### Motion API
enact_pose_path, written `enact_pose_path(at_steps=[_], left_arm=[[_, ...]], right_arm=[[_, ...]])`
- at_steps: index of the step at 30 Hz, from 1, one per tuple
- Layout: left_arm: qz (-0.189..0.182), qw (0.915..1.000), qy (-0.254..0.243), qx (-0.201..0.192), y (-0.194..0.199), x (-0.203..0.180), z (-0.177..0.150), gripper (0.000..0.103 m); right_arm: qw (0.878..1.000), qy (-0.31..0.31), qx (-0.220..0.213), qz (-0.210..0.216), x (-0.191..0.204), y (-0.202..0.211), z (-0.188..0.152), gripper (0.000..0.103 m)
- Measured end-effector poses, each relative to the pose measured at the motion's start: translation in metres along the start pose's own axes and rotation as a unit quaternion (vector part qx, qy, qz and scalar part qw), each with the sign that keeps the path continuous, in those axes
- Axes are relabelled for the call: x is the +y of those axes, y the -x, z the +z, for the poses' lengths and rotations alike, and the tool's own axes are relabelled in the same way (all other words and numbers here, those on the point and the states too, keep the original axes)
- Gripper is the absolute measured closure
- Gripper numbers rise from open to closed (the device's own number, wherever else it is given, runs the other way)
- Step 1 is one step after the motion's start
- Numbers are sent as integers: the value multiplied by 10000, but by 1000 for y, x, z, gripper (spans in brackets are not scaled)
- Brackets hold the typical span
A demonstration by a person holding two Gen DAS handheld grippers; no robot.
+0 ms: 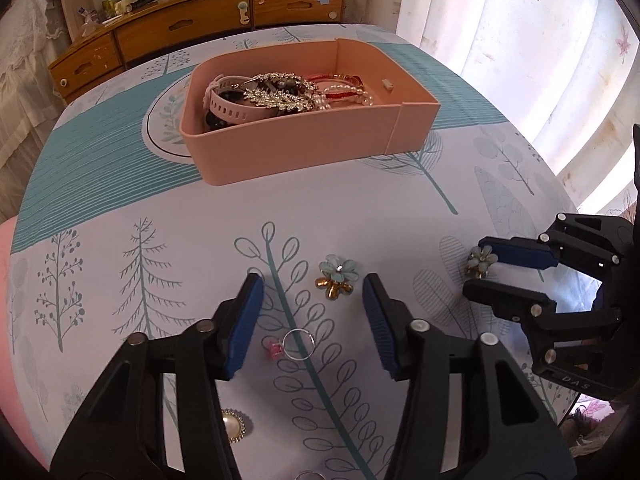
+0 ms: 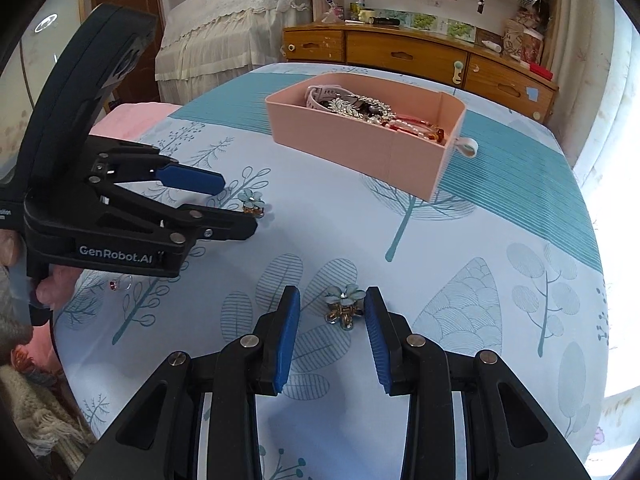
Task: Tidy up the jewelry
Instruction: 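Grasp a blue flower earring with the left tool while the right tool grasps a gold flower earring, then carry both flower earrings into the pink tray and open both tools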
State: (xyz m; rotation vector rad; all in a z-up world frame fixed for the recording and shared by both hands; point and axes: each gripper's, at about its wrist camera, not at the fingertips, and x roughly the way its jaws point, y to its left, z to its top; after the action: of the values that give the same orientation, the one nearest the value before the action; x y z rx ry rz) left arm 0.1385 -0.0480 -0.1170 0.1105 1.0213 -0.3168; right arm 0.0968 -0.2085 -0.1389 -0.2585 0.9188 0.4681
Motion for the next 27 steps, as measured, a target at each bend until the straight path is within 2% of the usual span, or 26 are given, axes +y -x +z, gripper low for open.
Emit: enact_pose_path(at_steps=[2,3,4,7,16,21,27], left_arm=[[-11,10000,-41,-15,0,-2,2,73],[-26,10000,-57,-21,-1,-3,2,82],[-38,10000,-77,-24,-1,-5,3,86],[-23,9999,-131,-63,1,-8,1,86],[58,9995,-165,-280,20,-13,7,86],[85,9979,-198,-603,53,-16,24,86],[184,9922,-277,-1198,110,-19,57,86]], right_arm=[[10000,-36,0,44,-2,0,0,77],[10000,-65,-9,71,-4,0,1,78],[9999,-81,-18,82,-4,1,0,78],[9998,-130,-32,125,-7,0,1,83],[9996,-162,-156,191,-7,11,2,83],[9988,-188,-446,119,-9,32,17,83],[9935,-332,-1085,29,-19,80,59,83]])
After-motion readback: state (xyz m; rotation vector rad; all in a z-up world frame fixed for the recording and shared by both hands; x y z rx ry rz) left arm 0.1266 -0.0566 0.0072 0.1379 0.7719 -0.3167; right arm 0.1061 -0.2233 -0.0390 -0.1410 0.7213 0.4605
